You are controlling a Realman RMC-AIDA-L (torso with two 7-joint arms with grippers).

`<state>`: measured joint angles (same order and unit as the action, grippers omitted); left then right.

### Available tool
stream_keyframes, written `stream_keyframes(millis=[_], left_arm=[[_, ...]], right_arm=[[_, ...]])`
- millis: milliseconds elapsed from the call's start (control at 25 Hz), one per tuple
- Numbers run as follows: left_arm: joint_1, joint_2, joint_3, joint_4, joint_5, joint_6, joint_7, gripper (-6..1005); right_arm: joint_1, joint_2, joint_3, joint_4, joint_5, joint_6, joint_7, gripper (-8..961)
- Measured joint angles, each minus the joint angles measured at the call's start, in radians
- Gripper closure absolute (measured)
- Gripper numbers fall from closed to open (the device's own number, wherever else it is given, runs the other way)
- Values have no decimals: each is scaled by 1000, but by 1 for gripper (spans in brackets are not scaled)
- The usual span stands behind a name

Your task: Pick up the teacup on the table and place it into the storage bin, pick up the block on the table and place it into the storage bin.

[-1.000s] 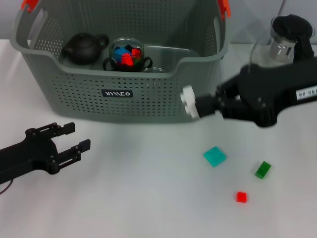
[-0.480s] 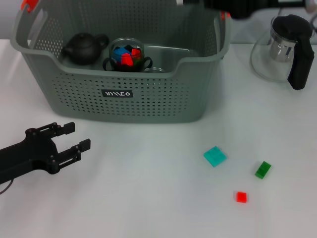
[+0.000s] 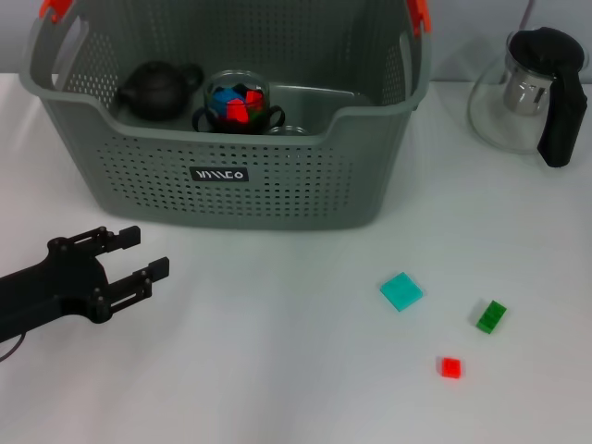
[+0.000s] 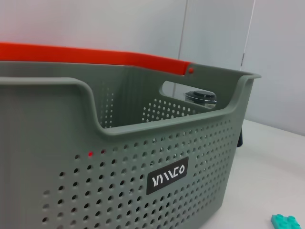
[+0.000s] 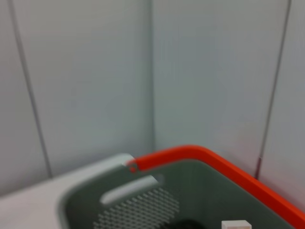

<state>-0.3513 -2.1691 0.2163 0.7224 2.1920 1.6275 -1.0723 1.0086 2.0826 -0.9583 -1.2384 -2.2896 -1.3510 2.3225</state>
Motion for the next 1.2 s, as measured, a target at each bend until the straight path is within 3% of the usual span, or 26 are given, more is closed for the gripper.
stream_keyframes(millis=[280,520,920,1200], left_arm=[[0,0,0,0,0,0,-5,385],[0,-1,0,-2,0,1,-6,385],[0,-2,0,-20,0,0,-6,386],[0,-2,0,-20,0,0,-7,386]], right_arm=[[191,6,-47,182,-255,90,34,954],[287,14,-156,359,-355,234,49,954],[373,17,-263,608,-371,455,56,954],[378,25,-316,675,-361,535,61,953]])
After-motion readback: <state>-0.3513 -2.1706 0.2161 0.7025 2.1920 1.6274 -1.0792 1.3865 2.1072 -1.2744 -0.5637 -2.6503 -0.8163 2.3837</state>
